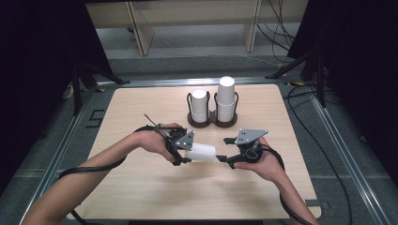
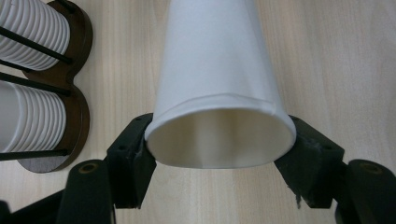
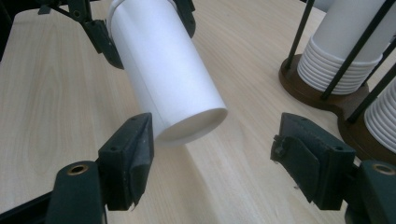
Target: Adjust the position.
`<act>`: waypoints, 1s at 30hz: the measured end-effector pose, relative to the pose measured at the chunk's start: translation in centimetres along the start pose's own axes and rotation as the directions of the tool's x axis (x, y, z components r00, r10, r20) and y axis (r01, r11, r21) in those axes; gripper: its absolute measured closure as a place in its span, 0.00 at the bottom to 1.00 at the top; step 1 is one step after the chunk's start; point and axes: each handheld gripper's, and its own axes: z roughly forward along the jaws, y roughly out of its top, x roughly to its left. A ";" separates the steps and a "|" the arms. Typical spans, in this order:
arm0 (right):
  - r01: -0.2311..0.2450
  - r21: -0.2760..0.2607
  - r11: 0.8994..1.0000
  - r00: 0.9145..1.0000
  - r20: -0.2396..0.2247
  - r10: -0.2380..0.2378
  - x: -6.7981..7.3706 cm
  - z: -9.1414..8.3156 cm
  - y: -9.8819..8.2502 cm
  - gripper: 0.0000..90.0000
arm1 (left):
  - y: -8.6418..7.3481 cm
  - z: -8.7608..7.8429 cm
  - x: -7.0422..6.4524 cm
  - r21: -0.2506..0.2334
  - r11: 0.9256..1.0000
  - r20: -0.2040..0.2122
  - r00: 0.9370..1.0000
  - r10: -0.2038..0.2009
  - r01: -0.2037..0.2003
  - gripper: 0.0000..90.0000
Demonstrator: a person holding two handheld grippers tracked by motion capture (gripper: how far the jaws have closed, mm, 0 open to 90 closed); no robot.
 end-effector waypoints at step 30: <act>0.126 0.102 0.987 0.989 -0.086 -0.117 1.2 2.9 2.5 0.31 | 1.7 -0.3 0.2 0.149 0.987 0.048 0.998 0.046 -0.053 0.36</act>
